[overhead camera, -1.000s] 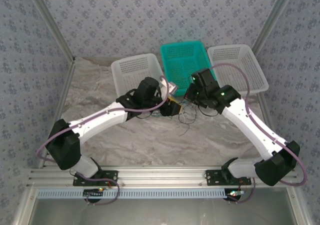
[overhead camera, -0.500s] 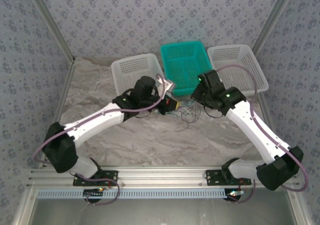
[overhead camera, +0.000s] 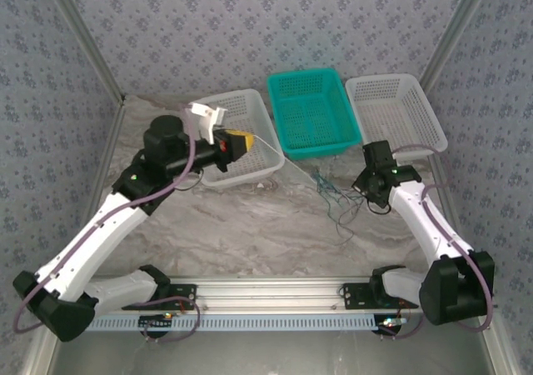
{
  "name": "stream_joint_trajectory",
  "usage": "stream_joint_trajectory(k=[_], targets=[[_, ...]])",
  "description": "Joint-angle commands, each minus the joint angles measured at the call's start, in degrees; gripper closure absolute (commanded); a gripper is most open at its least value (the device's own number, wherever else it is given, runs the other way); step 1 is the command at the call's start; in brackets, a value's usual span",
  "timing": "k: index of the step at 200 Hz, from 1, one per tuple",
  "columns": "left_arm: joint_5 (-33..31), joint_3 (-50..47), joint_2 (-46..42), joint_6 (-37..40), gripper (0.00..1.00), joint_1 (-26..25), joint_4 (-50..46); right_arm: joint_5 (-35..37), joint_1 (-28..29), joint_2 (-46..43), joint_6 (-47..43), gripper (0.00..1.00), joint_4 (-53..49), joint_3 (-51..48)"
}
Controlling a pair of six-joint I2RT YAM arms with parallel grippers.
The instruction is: Untangle the cables
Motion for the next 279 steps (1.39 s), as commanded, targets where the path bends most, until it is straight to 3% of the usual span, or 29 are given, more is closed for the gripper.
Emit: stream_joint_trajectory(k=[1, 32, 69, 113, 151, 220, 279], targets=[[-1.60, 3.05, -3.64, -0.45, 1.00, 2.70, -2.63, 0.44, -1.70, -0.47, -1.78, 1.00, 1.20, -2.13], [-6.73, 6.44, -7.31, 1.50, 1.00, 6.15, -8.37, 1.71, -4.08, 0.42, -1.51, 1.00, 2.24, -5.30], [-19.48, 9.95, -11.97, 1.98, 1.00, 9.57, -13.41, 2.56, -7.68, 1.81, 0.03, 1.00, 4.91, -10.71], [-25.00, 15.03, -12.94, 4.56, 1.00, 10.70, -13.15, 2.17, -10.50, 4.32, 1.29, 1.00, 8.57, -14.39], [-22.11, 25.23, -6.46, 9.18, 1.00, 10.88, -11.20, -0.02, -10.67, 5.86, 0.78, 1.00, 9.37, -13.75], [-23.09, 45.73, 7.40, 20.88, 1.00, 11.85, -8.36, -1.58, -10.57, 5.04, -0.97, 1.00, 9.38, -13.14], [-23.92, 52.71, 16.65, 25.33, 1.00, 12.80, -7.14, -2.07, -10.59, 3.38, -1.14, 1.00, 9.38, -14.17]])
